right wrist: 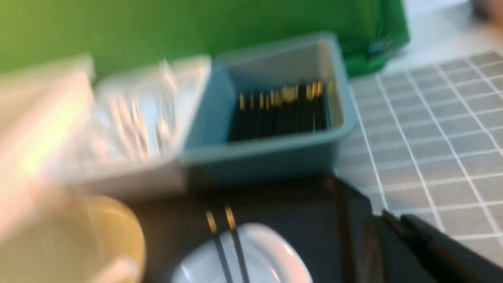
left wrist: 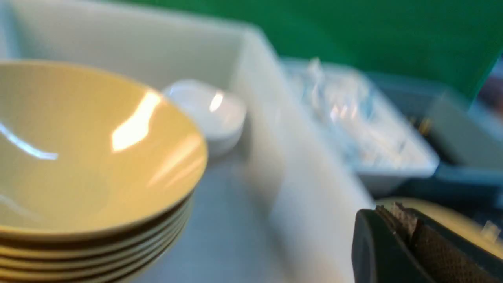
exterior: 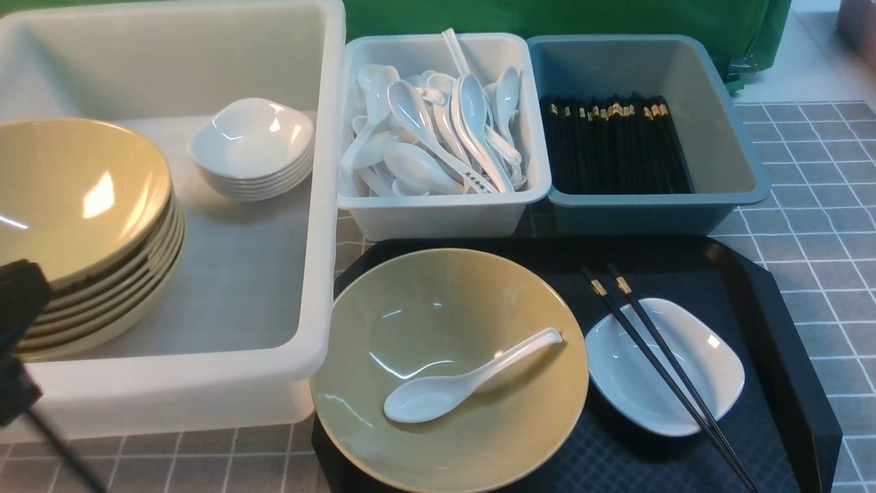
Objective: On grey table put chopsticks spoon bowls plates into blue grey white boxes.
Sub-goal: 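Move the grippers toward the tableware on the black tray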
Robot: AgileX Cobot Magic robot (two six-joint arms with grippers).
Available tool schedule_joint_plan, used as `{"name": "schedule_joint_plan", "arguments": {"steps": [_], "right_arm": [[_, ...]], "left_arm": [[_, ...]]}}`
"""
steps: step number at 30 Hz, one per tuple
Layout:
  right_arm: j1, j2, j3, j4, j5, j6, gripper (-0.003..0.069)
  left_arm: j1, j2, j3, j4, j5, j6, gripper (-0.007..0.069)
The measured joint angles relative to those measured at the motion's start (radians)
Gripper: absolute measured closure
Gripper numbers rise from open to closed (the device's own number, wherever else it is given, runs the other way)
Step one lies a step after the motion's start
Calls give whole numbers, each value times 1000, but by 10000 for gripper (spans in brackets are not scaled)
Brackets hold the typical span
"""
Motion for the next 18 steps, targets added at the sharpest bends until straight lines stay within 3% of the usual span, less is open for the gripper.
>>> {"name": "schedule_joint_plan", "arguments": {"steps": [6,7,9,11,14,16,18], "right_arm": [[51,345,-262,1,367,-303,626],[51,345,-267,1,378,-303,626],[54,473,-310,1,502,-382,624],[56,510,-316,3,522,-390,624],[82,621,-321,36,516,-399,624],[93,646,-324,46,510,-403,624],[120,708,-351,61,509,-415,620]], "left_arm": [[-66,242,-163,149,223,20,636],[-79,255,-170,151,231,21,636],[-190,332,-209,160,273,40,636],[-239,361,-225,166,287,54,636],[-441,486,-314,201,357,85,636],[-478,513,-336,211,373,85,636],[-580,608,-404,253,404,74,636]]}}
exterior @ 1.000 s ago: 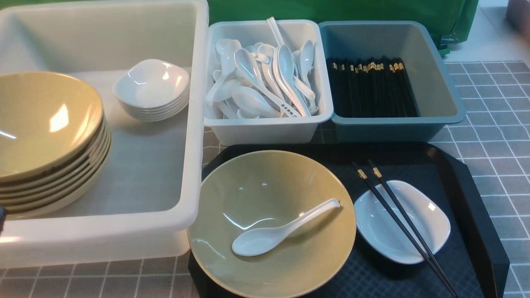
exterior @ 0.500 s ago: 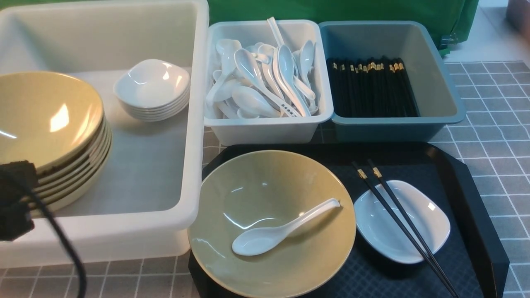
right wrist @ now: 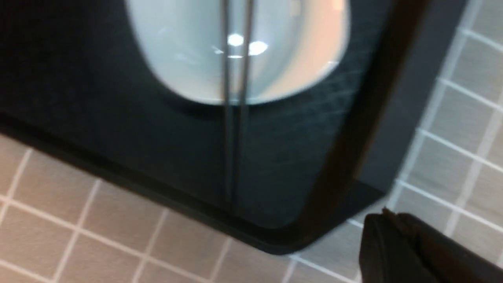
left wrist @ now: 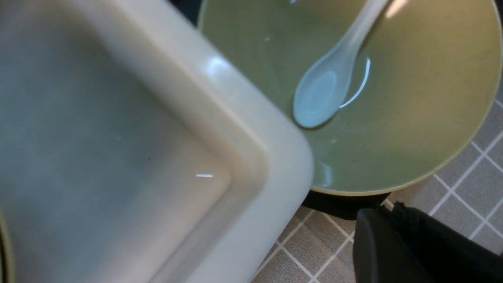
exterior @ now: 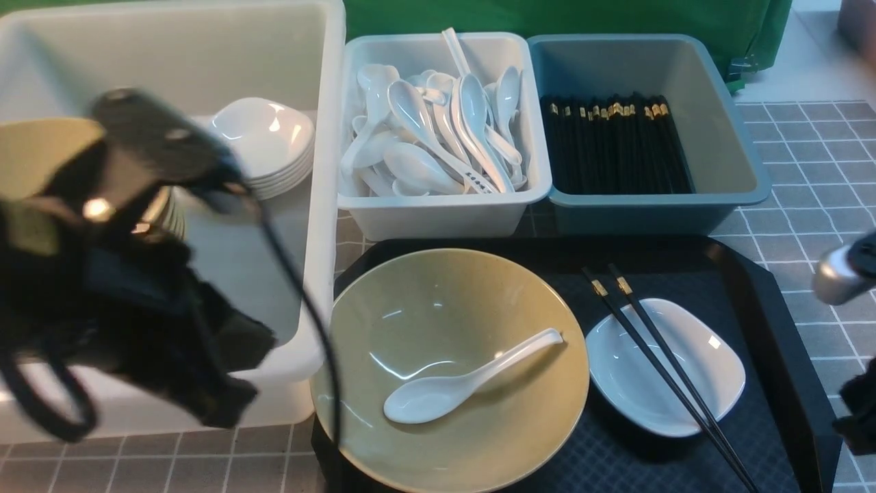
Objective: On grey table put chopsticks spoon bowls plates into blue grey white boxes.
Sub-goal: 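Move the grippers toward the tableware on the black tray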
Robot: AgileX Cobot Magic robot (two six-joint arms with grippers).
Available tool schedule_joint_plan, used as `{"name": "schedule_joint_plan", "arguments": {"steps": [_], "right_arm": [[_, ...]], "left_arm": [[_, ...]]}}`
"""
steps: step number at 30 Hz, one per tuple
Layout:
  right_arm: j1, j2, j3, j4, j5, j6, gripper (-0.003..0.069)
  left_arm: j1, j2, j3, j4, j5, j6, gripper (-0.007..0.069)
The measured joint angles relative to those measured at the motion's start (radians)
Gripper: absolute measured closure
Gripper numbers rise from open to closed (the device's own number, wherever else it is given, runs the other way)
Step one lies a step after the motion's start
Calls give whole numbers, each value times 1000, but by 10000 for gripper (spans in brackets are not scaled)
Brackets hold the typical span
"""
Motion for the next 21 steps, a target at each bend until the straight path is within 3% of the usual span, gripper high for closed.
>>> {"name": "schedule_joint_plan", "arguments": {"steps": [5,9,17,21], "right_arm": [[42,121,-95,9,28,-2,592],[68,251,-197,29,25,-10,462],[72,410,-274,90,-69,-15,165],[72,488,-292,118,-92,-36,109]], "left_arm": [[-137,154,-120,70,22,-13,636],[-228,301,-229,107,22,-16,636],[-245,355,-252,130,34,-16,636],[-245,355,-255,133,35,-16,636]]}}
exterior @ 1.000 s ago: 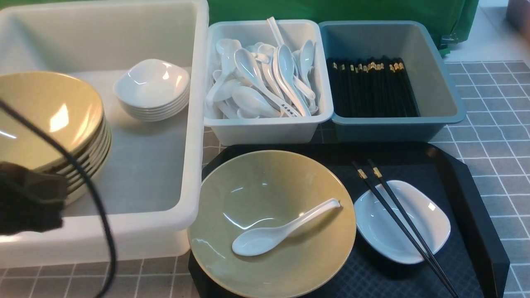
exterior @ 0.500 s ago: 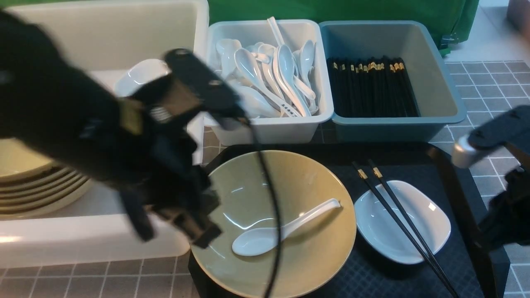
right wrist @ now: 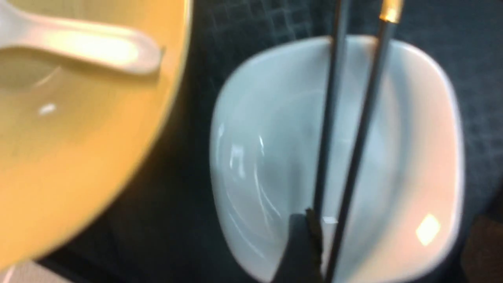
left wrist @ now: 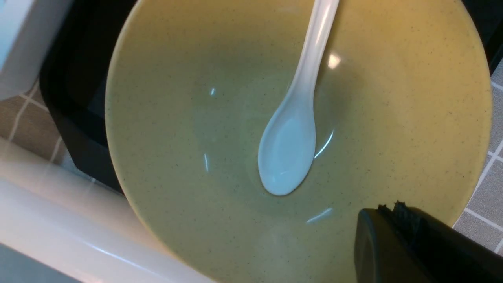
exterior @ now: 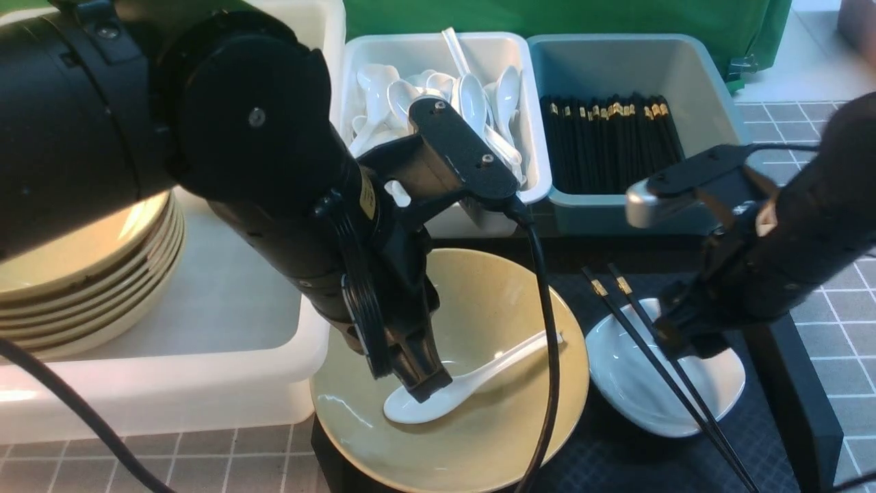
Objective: On grey table put chopsticks spoon bowls plates into blue grey white boxes.
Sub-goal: 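Move the grippers toward the tableware on the black tray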
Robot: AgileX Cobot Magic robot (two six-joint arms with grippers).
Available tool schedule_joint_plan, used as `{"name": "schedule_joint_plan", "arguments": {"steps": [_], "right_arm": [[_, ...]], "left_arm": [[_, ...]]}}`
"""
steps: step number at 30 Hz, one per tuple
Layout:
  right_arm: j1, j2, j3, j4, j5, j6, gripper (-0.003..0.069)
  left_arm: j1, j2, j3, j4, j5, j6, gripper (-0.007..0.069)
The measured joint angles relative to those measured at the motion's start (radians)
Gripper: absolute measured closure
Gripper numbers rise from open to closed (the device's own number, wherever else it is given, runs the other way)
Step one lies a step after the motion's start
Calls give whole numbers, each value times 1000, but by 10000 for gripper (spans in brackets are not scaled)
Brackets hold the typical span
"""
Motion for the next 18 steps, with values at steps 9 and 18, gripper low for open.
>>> {"name": "schedule_joint_plan", "arguments": {"steps": [9,18], "right_arm": [[0,157,-37,12,-40,-20,104],[1,214,-44,12,-60,-28,208]], "left_arm": [[0,0,-1,1,0,0,636],[0,1,-1,5,-21,0,636]]}}
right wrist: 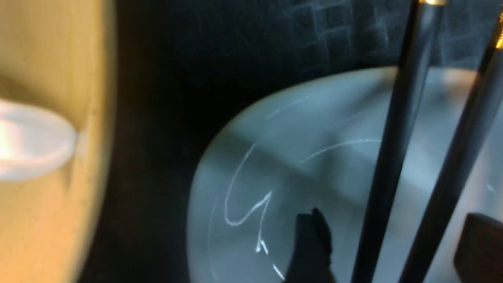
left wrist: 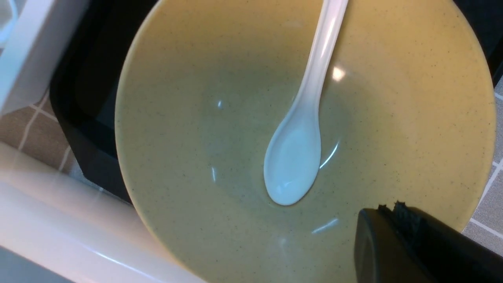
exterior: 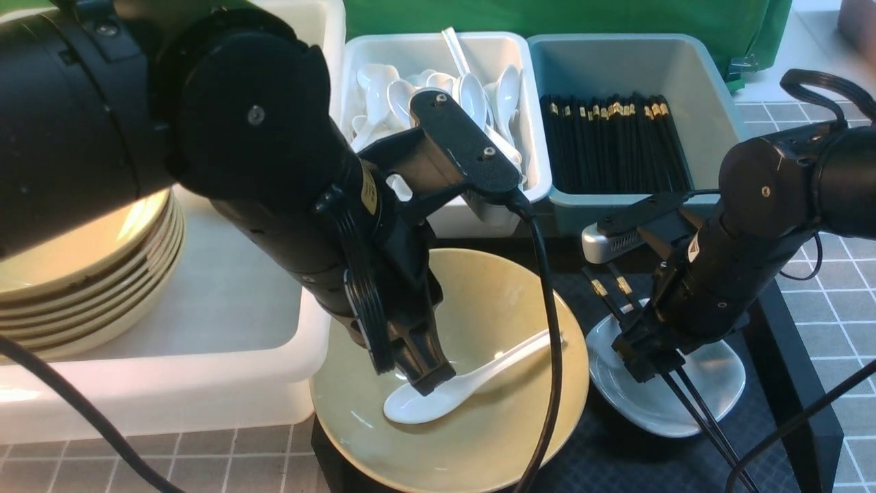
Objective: On grey table put chopsticks spoon bowls plates into blue grey white boxes.
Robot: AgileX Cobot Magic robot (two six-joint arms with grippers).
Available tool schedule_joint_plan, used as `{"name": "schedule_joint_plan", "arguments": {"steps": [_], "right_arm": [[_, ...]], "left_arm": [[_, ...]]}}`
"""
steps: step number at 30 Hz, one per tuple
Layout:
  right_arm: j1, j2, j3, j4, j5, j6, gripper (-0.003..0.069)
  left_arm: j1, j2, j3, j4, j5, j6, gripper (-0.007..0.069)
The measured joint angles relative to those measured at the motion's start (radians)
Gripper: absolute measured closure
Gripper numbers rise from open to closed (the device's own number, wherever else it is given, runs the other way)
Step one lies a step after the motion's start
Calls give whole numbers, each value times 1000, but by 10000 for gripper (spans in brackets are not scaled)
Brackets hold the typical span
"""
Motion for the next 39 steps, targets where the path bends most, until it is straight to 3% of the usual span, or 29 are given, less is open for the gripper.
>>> {"name": "schedule_joint_plan", "arguments": {"steps": [3,9,10,23,33,39], "right_arm": [[0,2,-2,0,-4,0,270],[0,2,-2,0,-6,-10,498],[0,2,-2,0,-2,-11,507],[0,-138,-20,0,48,-16,503],[-25,-144,-305,0,40,-16,504],[-99,-38,-519,0,14,14,504]], "left_arm": [[0,0,0,3,0,0,636],[0,0,0,8,-2,0,636],[0,0,0,9,-2,0,636],[0,0,0,32,-16,-10,636],[19,28,-19,26,-316,-30,636],[134,145,-142,-49,-399,-33,636]]}}
